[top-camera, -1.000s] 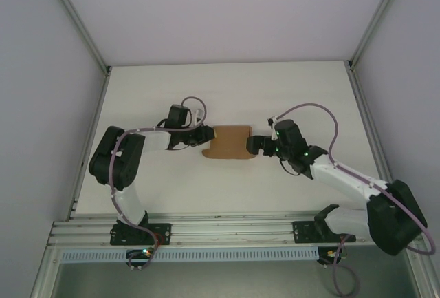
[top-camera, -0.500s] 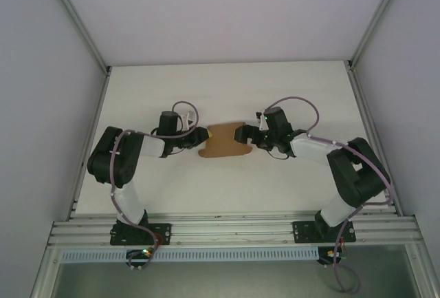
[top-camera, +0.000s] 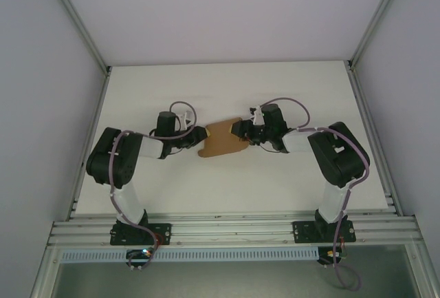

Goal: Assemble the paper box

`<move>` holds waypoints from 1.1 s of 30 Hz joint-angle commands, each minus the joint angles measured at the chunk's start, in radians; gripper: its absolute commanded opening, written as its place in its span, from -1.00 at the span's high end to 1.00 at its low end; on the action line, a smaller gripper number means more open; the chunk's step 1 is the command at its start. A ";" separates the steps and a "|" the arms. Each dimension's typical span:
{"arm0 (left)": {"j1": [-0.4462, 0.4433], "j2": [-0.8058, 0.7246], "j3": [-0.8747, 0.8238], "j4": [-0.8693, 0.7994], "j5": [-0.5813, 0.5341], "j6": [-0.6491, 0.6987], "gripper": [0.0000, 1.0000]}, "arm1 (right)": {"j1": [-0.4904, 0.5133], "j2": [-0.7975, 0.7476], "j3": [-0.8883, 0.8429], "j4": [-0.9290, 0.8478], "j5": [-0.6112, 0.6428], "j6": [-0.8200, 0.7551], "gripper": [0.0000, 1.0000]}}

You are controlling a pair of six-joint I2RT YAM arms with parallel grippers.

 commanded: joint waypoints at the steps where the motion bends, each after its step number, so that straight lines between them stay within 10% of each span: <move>1: -0.006 -0.109 0.018 -0.109 -0.059 0.082 0.44 | -0.007 -0.054 -0.023 0.074 -0.045 0.033 0.14; 4: -0.053 -0.230 0.091 -0.336 -0.223 0.246 0.01 | -0.018 -0.101 -0.042 0.048 -0.043 0.029 0.30; 7: -0.162 -0.353 0.149 -0.500 -0.484 0.459 -1.00 | -0.035 -0.149 -0.053 0.001 -0.038 0.040 0.30; 12: -0.338 -0.516 0.116 -0.492 -0.736 0.860 -1.00 | -0.080 -0.226 -0.025 -0.232 -0.004 0.117 0.25; 20: -0.493 -0.579 0.023 -0.431 -0.783 1.350 -1.00 | -0.170 -0.238 0.101 -0.635 -0.224 0.191 0.14; 33: -0.572 -0.453 0.062 -0.423 -0.809 1.482 -1.00 | -0.218 -0.211 0.149 -0.723 -0.341 0.277 0.18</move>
